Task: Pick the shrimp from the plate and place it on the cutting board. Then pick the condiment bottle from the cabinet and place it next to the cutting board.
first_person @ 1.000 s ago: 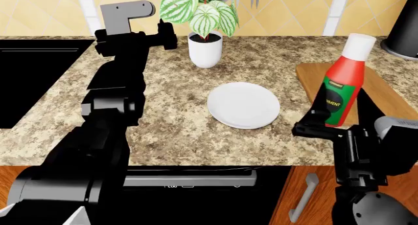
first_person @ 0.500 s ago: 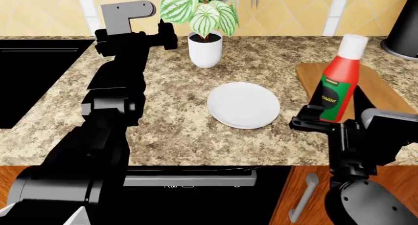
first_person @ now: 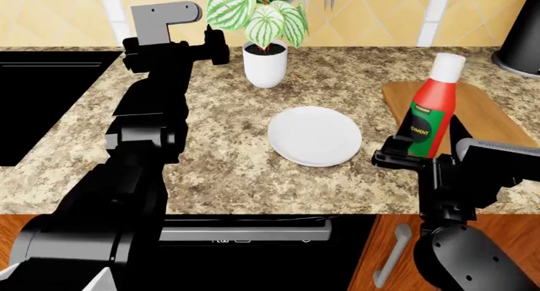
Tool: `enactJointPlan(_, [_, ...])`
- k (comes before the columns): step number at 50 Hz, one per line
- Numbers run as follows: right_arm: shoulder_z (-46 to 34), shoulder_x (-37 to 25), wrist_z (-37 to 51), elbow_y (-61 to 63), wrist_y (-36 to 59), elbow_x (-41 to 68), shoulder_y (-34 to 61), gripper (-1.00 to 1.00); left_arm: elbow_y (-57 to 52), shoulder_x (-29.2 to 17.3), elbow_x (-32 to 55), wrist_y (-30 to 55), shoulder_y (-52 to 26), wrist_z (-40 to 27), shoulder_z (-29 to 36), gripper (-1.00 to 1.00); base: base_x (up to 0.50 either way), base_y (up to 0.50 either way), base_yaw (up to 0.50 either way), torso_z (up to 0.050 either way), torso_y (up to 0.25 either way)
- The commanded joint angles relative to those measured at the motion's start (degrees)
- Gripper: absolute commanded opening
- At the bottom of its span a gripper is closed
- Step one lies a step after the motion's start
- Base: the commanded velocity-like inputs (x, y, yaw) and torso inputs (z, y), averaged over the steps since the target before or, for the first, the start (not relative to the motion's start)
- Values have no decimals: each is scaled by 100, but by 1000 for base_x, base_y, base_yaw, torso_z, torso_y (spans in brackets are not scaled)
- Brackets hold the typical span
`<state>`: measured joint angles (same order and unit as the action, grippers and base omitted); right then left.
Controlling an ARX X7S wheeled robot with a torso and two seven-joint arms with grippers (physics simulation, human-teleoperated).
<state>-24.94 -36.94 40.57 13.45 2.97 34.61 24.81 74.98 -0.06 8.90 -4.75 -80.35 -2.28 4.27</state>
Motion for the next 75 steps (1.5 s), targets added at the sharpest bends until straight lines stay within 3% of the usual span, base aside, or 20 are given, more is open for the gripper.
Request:
enactJointPlan(1, [-10, 129, -121, -258, -168, -283, -19, -100, 0, 1, 39, 5, -10, -18, 56, 100, 0, 0, 0, 0, 0])
enactJointPlan(75, [-98, 606, -422, -1205, -977, -461, -520, -100, 0, 0, 42, -7, -1, -15, 83, 100, 0, 0, 0, 0, 0])
